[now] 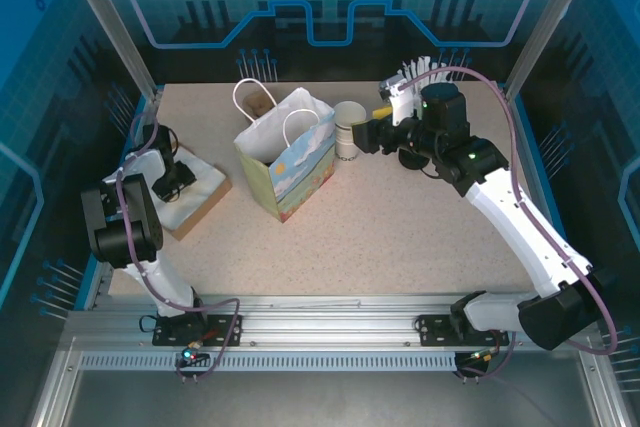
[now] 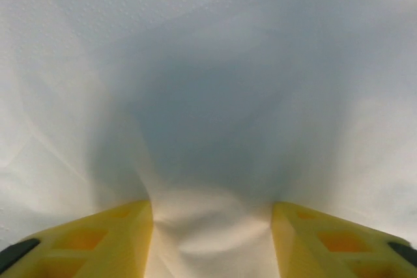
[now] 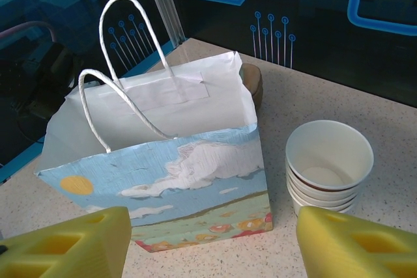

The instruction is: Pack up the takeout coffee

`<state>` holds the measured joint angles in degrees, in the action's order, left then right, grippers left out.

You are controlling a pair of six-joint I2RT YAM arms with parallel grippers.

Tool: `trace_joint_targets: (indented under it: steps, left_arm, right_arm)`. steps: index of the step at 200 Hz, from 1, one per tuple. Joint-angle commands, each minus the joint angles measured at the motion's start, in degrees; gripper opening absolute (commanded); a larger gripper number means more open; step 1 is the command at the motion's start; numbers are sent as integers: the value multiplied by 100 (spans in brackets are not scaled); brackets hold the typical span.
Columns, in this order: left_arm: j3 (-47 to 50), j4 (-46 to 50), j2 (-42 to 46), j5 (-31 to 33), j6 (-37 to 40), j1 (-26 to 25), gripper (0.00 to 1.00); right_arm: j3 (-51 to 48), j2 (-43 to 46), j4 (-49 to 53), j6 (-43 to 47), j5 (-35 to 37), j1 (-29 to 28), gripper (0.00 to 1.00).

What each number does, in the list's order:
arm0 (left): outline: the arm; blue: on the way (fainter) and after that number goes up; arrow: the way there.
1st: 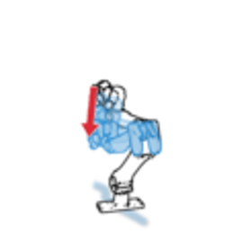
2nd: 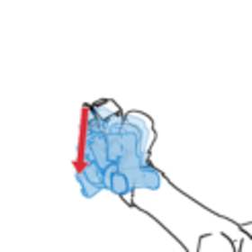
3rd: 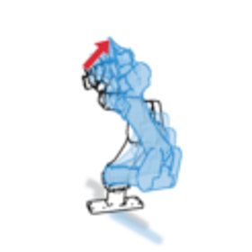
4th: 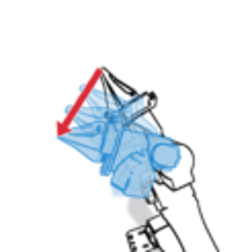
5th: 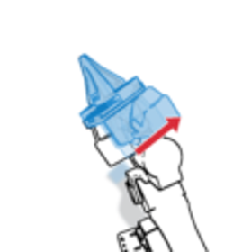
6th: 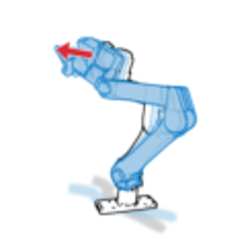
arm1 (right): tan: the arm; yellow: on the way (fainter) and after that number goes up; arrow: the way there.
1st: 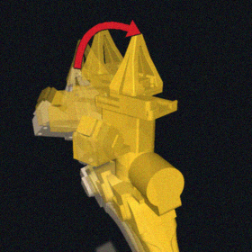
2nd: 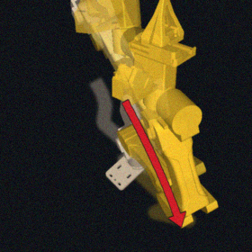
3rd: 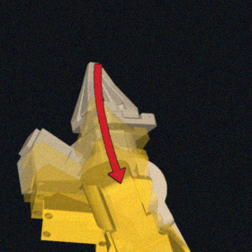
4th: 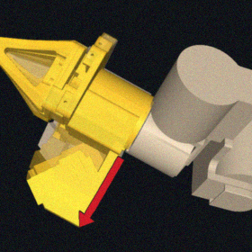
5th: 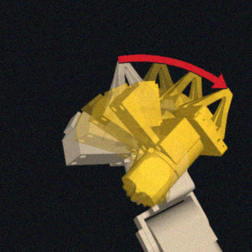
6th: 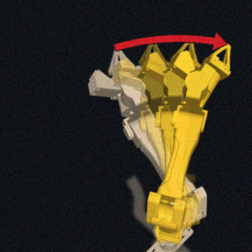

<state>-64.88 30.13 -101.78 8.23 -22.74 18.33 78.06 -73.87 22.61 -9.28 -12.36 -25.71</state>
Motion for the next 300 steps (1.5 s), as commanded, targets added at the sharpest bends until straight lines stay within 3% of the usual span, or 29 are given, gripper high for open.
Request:
trace_joint_targets:
  steps: [1,74,196,263,300]
  left_arm:
    - [82,-24,246,3,7,37,44]
    - [298,-195,428,-23,-11,37,21]
    - [390,-198,1458,214,-70,39,0]
    - [12,113,2612,537,-47,38,0]
    - [-191,272,3121,372,-46,39,0]
  right_arm:
    - [121,-88,-30,-85,-108,34,70]
    - [182,-156,33,-92,-143,14,70]
    - [330,-203,151,-84,-126,-73,71]
    - [350,-180,179,-114,-88,-125,71]
    - [359,-192,165,-135,-71,-155,71]
